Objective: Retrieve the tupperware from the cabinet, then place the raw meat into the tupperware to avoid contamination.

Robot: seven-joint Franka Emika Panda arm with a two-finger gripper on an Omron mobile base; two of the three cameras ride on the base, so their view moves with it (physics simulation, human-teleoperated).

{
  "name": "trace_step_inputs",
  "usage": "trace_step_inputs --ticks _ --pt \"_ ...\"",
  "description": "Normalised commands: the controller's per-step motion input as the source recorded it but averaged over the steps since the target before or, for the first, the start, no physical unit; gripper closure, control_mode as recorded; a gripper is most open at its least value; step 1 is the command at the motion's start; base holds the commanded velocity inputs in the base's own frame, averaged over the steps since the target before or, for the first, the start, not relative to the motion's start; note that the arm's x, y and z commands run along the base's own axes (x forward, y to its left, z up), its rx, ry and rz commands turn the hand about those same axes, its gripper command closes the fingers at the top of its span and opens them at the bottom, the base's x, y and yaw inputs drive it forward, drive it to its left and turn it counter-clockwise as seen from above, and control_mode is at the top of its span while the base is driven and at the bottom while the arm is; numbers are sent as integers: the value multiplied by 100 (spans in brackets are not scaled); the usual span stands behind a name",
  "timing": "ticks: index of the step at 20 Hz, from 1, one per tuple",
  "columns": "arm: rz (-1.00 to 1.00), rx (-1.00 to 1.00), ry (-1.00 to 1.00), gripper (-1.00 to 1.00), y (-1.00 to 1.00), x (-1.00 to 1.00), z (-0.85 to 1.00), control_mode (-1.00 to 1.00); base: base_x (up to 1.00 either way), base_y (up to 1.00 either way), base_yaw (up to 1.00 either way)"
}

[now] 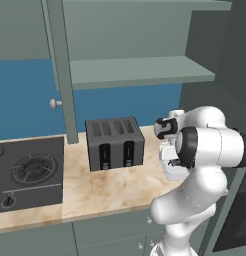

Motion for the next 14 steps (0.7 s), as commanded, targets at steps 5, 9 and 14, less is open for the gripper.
trace_step_inputs --ticks 5,9,14 --pt "0 0 -4 100 -1 8 -9 -100 0 0 0" --pt "0 0 -3 100 0 11 -11 -100 0 0 0" --pt "0 0 -2 100 0 11 -12 -100 0 0 0"
